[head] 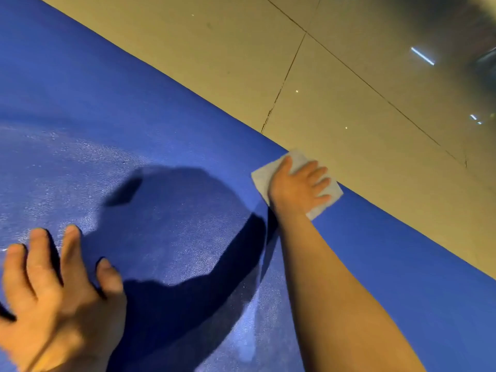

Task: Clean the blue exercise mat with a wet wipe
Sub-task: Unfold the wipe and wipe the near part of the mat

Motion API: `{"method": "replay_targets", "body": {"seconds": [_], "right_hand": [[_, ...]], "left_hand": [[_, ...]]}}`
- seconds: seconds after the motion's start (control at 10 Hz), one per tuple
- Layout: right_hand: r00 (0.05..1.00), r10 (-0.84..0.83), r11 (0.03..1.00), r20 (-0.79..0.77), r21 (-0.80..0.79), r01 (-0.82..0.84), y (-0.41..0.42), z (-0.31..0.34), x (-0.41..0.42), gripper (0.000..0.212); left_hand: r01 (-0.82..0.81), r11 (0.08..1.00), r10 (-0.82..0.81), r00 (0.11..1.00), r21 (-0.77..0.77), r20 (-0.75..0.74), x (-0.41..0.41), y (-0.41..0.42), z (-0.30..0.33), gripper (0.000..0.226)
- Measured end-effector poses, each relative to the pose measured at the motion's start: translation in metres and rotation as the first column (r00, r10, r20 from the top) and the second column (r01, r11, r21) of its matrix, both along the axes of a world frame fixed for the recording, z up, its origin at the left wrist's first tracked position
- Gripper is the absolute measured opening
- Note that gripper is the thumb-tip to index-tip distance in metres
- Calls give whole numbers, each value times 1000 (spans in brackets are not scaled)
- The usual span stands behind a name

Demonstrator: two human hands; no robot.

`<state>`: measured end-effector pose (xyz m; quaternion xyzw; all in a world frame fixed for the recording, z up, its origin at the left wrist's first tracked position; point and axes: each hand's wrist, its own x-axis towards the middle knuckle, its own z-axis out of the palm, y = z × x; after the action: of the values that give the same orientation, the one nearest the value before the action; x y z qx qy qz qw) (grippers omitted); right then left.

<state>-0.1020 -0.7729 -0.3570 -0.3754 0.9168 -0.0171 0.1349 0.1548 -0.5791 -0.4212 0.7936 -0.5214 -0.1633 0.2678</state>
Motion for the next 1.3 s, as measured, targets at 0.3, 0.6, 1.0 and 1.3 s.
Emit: {"method": "replay_targets", "body": {"seconds": [0.3,0.6,1.0,1.3], "right_hand": [[471,882,468,9,-114,-876,-11,-14,135,65],[911,404,915,-79,43,-402,38,4,-123,66],[932,355,931,-79,-66,-360,2,-11,0,74],[589,804,546,-74,-298,-783,59,-20,83,64]], "left_hand": [[-68,995,84,963,-68,258,-8,4,17,50],[-116,992,110,988,53,109,-8,0,23,59],[-88,996,85,990,19,111,-4,0,20,60],[14,996,-15,1000,84,2,2,-6,24,61]]}}
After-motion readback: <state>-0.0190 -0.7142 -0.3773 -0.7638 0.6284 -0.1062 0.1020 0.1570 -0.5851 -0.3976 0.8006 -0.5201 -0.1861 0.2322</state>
